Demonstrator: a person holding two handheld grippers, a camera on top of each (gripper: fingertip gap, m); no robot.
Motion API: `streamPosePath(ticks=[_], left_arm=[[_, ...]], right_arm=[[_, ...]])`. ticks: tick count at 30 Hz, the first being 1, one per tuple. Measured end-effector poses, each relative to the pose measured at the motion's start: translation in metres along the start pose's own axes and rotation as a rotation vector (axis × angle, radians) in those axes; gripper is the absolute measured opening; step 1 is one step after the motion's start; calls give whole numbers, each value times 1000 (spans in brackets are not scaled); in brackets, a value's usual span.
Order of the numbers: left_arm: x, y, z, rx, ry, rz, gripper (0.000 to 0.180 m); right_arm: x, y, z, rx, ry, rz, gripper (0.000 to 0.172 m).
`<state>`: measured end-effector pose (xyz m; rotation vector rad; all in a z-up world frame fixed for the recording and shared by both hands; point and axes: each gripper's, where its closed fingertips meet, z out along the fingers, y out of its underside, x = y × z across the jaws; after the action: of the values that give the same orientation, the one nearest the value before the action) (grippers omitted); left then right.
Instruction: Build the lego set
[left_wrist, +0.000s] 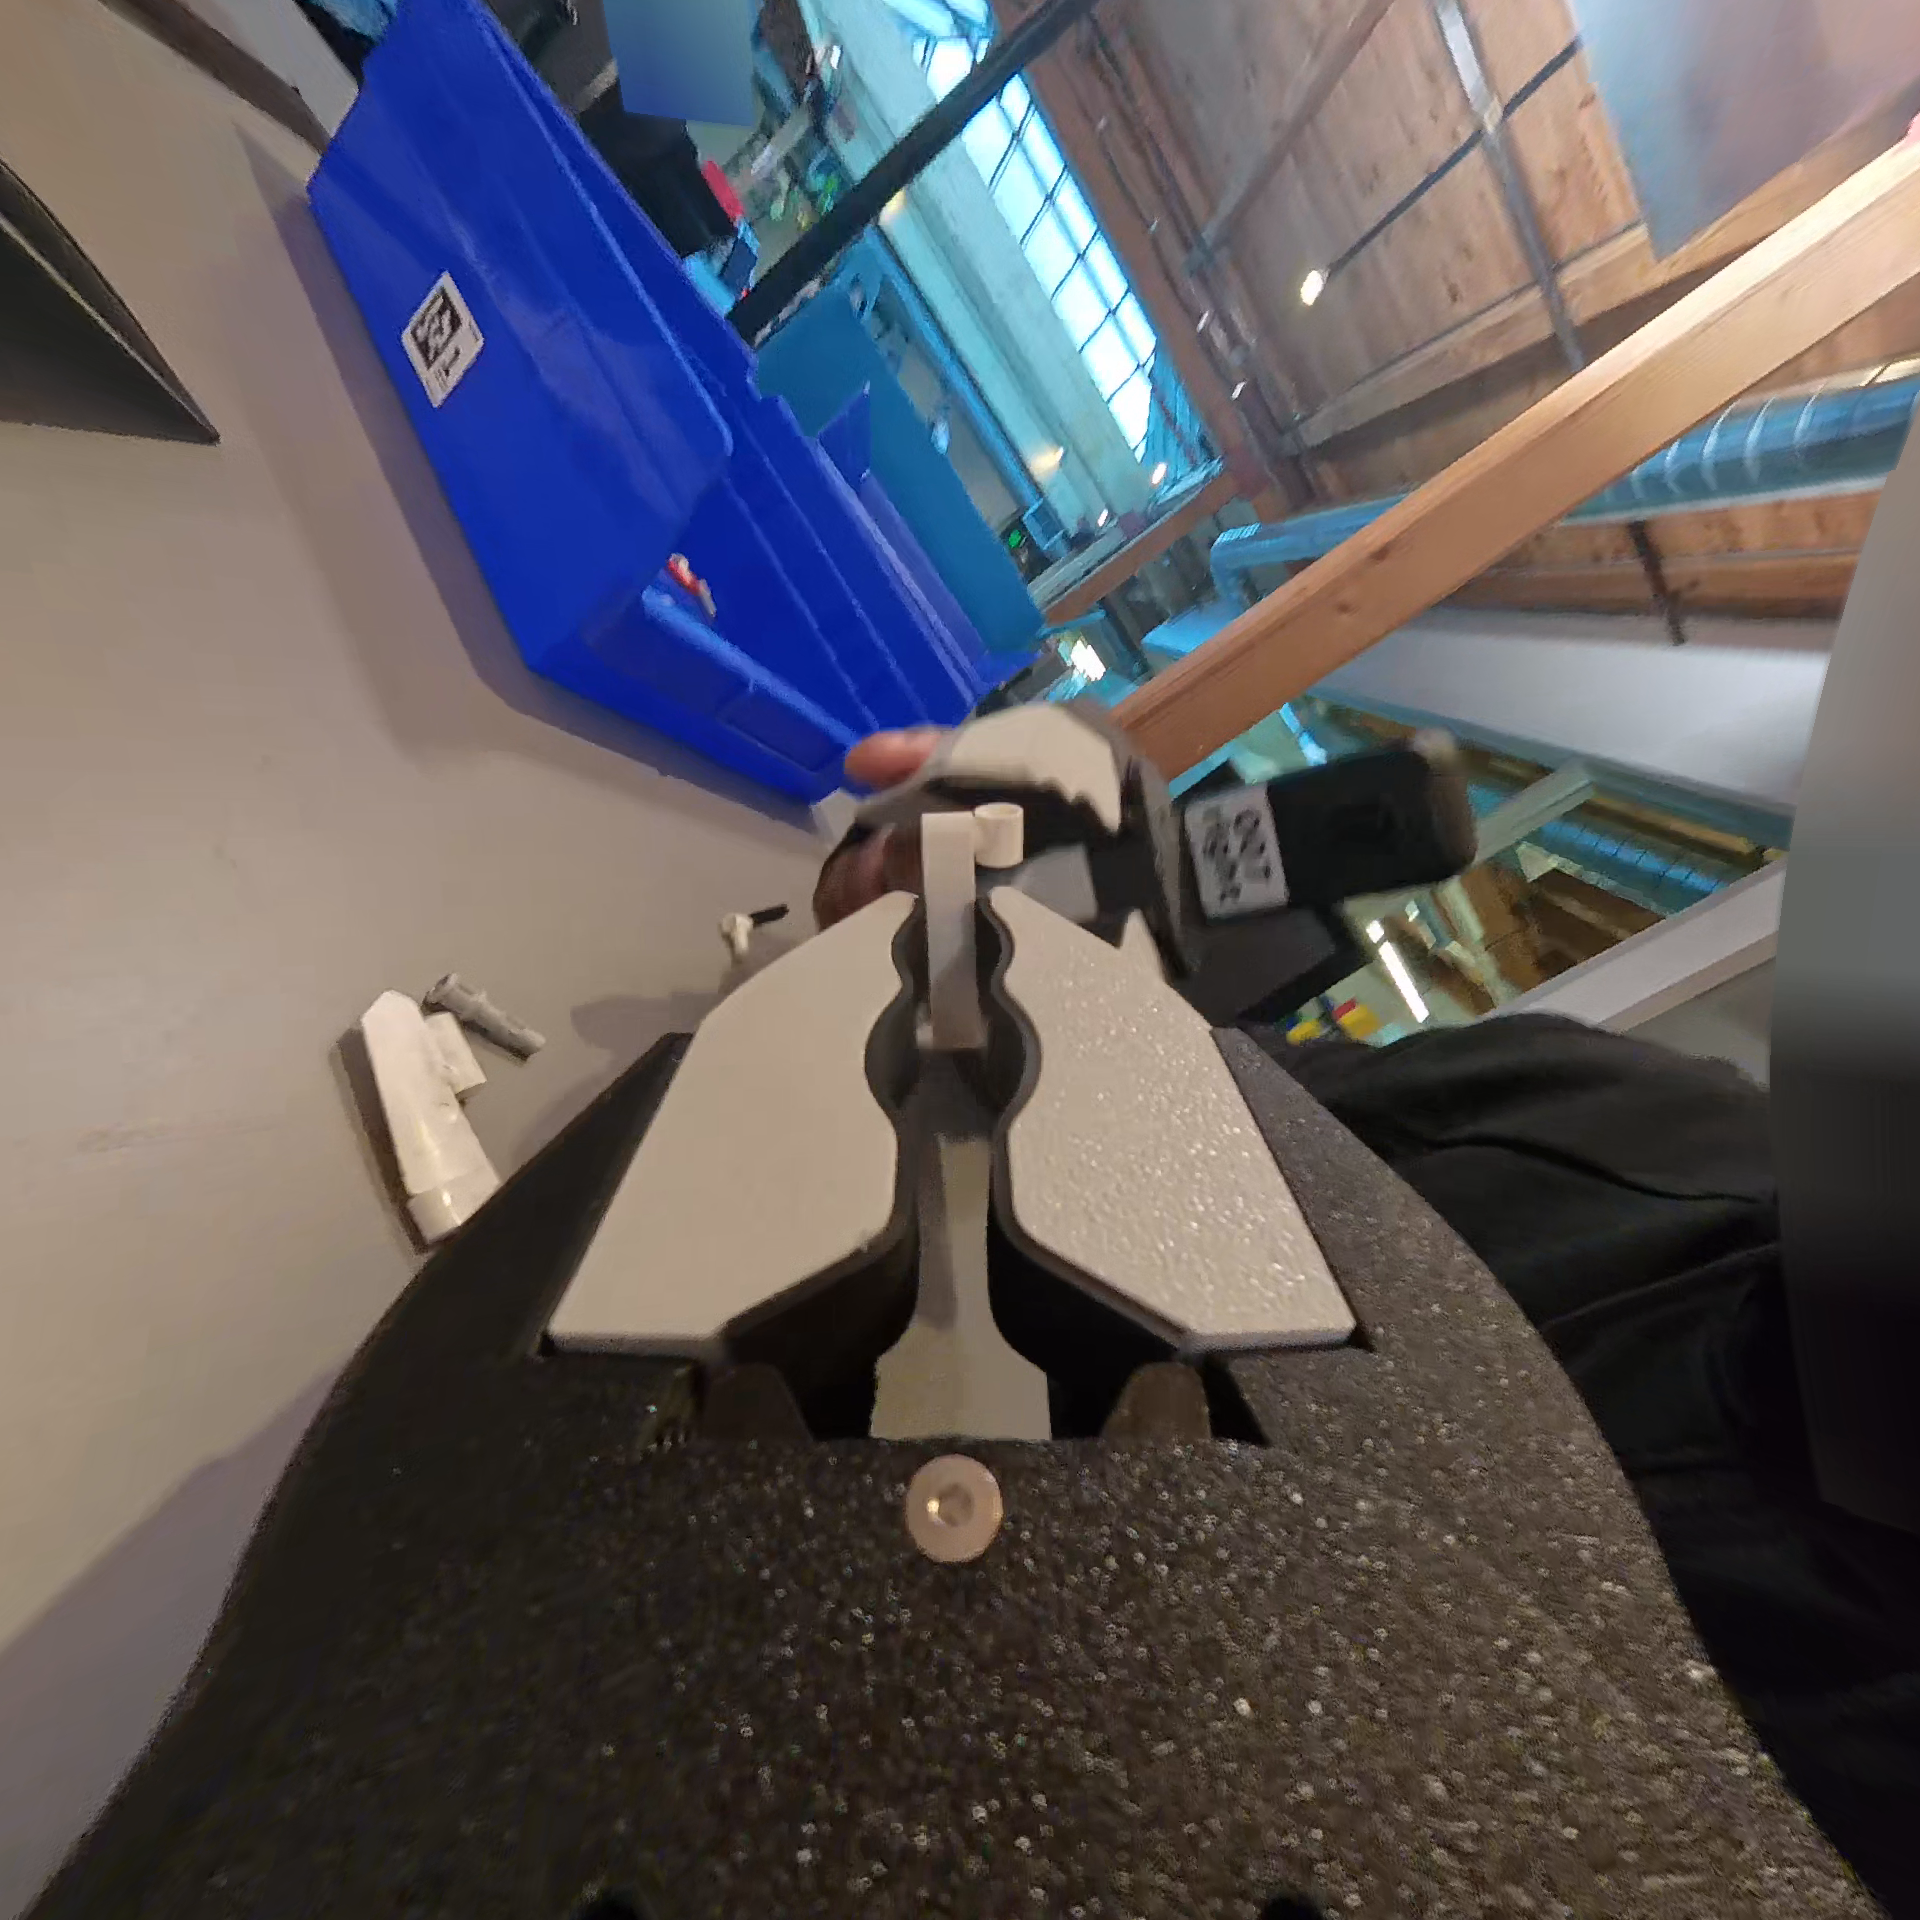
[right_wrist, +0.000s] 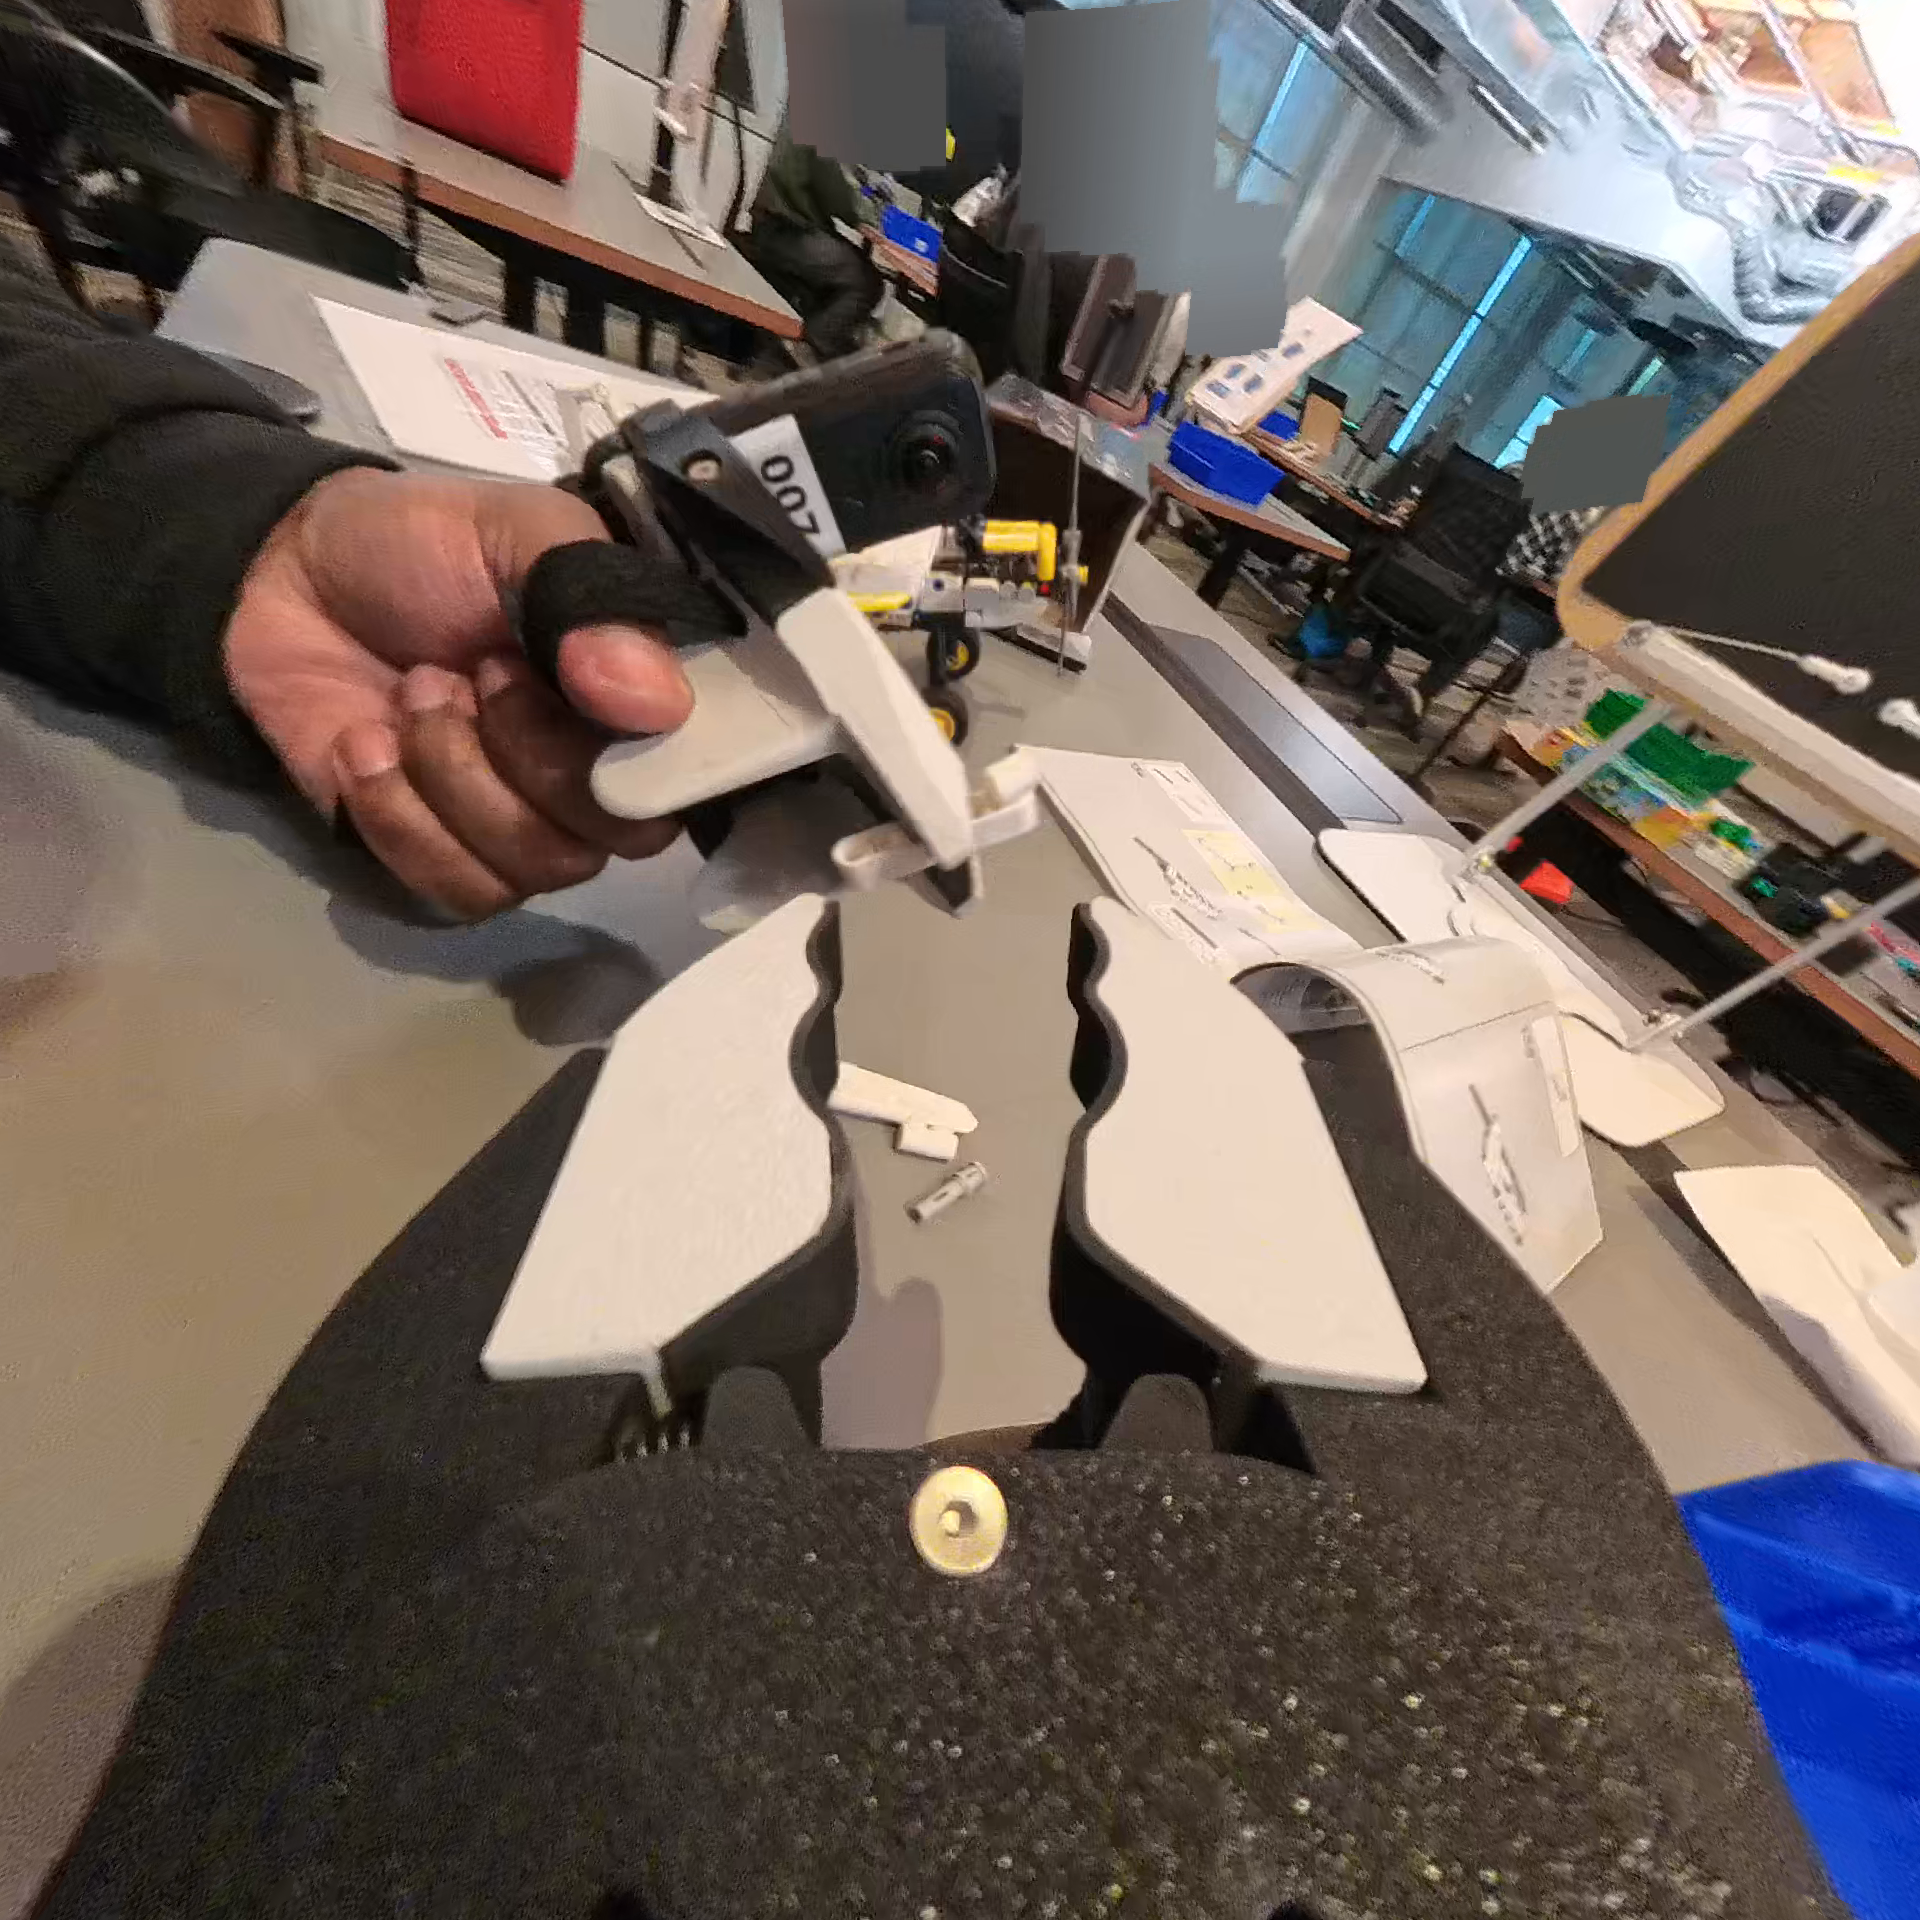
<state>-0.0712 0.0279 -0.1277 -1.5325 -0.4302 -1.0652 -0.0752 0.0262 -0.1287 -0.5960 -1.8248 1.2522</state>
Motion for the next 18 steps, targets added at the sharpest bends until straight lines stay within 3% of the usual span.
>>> streamPosePath(ticks=[3,7,18], left_arm=[[-5,13,1,-104,-54,20,8],[-9,20,2,-156,-72,-11,8],[-3,62,-2,-435,17,-77,8]], right_arm=[[0,-2,-6,11,-153,-22,39],[3,1,-2,-11,-224,-112,31],[-29,11,-14,-15,-715,-188,20]])
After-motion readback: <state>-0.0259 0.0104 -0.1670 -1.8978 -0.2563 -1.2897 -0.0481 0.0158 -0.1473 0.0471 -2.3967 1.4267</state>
